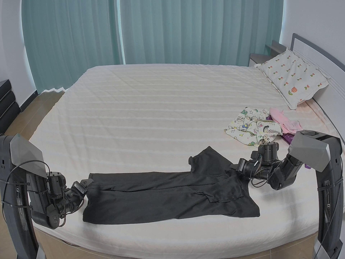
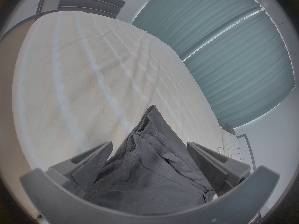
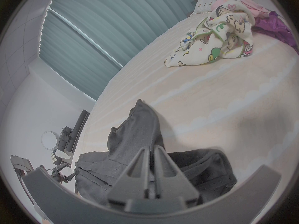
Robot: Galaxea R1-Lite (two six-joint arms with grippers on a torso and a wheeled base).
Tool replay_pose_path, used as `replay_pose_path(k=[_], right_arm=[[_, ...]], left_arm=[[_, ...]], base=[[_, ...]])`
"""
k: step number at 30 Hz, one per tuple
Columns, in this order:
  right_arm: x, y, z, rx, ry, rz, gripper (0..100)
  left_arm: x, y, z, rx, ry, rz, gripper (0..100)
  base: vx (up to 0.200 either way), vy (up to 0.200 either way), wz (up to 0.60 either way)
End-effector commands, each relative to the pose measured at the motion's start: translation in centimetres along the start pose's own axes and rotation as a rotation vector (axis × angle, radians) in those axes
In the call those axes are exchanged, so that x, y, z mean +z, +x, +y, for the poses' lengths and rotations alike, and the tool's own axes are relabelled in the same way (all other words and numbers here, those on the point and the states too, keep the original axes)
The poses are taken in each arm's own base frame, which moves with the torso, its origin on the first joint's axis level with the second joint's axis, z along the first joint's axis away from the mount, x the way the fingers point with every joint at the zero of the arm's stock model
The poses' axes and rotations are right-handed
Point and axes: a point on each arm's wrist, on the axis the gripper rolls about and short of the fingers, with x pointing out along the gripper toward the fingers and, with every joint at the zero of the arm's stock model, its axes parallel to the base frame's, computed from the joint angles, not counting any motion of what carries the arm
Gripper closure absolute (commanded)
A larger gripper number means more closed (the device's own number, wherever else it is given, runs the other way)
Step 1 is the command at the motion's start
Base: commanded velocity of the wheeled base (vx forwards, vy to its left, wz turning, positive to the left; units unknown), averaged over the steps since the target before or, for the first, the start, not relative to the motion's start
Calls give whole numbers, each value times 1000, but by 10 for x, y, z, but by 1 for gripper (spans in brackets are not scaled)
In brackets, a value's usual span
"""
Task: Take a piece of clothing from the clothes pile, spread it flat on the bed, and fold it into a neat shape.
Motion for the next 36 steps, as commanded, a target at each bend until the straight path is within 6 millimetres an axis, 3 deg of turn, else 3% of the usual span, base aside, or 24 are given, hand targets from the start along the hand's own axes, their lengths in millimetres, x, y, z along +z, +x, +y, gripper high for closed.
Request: replay_pose_path(k=[1, 11, 19, 31, 32, 36], right_arm=[[7, -12, -4, -17, 8, -16, 100], [8, -50, -6, 0, 27, 17, 100], [-14, -75, -15, 41, -92, 89, 100], [-36, -85, -25, 21, -214, 162, 100], [-36, -85, -25, 21, -214, 162, 0], [-45, -87, -28, 13, -236, 193, 0]], left_arm=[[1, 0, -1, -13, 0, -10, 0], [1, 0, -1, -11, 2, -9, 0], [1, 0, -1, -11, 2, -9, 0], [1, 0, -1, -13, 2, -10, 0], [1, 0, -1, -13, 2, -10, 0], [1, 0, -1, -13, 2, -10, 0]], base=[[0, 0, 0], [0, 0, 0], [0, 0, 0], [0, 0, 0], [0, 0, 0], [0, 0, 0]])
